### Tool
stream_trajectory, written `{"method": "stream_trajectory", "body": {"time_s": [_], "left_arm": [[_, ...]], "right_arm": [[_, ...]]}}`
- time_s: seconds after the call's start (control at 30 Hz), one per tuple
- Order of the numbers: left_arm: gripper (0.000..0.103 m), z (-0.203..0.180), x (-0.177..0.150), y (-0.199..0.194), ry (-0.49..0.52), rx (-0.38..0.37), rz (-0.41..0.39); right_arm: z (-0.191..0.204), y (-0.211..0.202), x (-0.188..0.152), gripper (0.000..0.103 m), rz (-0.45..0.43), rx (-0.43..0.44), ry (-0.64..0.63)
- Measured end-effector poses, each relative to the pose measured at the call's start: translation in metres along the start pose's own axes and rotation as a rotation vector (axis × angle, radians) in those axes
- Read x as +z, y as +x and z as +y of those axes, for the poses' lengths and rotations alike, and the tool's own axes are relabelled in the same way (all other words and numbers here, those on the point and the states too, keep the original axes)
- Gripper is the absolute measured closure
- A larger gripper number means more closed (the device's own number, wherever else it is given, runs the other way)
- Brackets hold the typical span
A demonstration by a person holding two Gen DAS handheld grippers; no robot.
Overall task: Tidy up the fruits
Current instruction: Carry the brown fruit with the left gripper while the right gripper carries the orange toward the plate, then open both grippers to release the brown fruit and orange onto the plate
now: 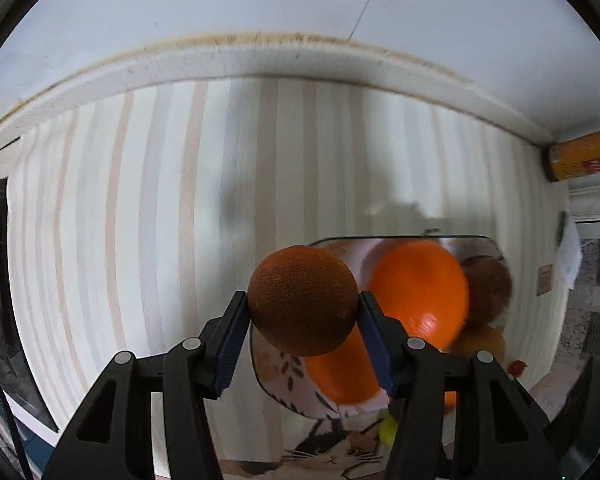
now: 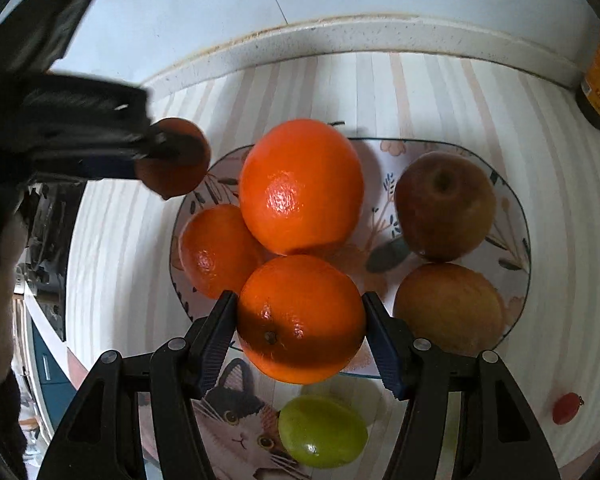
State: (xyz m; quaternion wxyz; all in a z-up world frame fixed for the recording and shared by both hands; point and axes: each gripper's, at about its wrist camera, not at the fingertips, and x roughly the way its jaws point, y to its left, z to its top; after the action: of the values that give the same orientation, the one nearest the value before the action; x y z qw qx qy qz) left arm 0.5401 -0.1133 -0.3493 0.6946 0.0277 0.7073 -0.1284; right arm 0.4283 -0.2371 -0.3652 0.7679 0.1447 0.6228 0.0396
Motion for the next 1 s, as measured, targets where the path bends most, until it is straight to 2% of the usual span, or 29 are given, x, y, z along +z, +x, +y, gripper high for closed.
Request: {"method": "stream_trajectory", "body": {"time_s": [0.13,0.23,0.27,0.3,0.37,0.4,0.47,0.53,0.67,0.8,1.0], "left_arm": [[0.049,-0.003,0.007,0.015,0.021,0.028,0.031],[0.048,-0.006,0.007,0.013,0.021,0.052,0.014],[0.045,-0.006,0.007,0.01,0.018,0.058,0.0],[0.04,-0.005,0.006,0.006,0.014,0.053,-0.012],[0.012,-0.004,0.004,-0.002,0.005,0.034,-0.028],[0.009,-0.002,0.003,-0.006,0.001,0.033,-0.035],[0.009,0.001,-0.002,-0.013,-0.007,0.025,-0.049],[0.009,0.006,-0.01,-0.021,-0.014,0.026,-0.062],[0.009,0.01,-0.031,-0.032,-0.021,0.026,-0.085],[0.009,0.007,-0.057,-0.049,-0.021,0.045,-0.123],[0.009,0.002,-0.101,-0.07,-0.032,0.067,-0.188]], "right_arm": [[-0.002,0.008,0.0,0.037,0.009,-0.005,0.026],[-0.004,0.007,-0.003,0.037,0.014,0.002,0.047],[-0.007,0.009,-0.007,0.036,0.017,0.001,0.048],[-0.008,0.009,-0.007,0.029,0.019,0.009,0.057],[-0.01,0.001,-0.002,0.019,0.013,0.048,0.091],[-0.011,-0.004,-0.002,0.013,0.004,0.049,0.102],[-0.013,-0.017,0.0,0.008,-0.021,0.035,0.121],[-0.018,-0.029,0.003,0.008,-0.039,0.029,0.143],[-0.024,-0.045,0.008,0.008,-0.057,-0.047,0.146],[-0.029,-0.056,0.007,0.008,-0.065,-0.084,0.137],[-0.027,-0.073,-0.009,0.008,-0.072,-0.128,0.102]]}}
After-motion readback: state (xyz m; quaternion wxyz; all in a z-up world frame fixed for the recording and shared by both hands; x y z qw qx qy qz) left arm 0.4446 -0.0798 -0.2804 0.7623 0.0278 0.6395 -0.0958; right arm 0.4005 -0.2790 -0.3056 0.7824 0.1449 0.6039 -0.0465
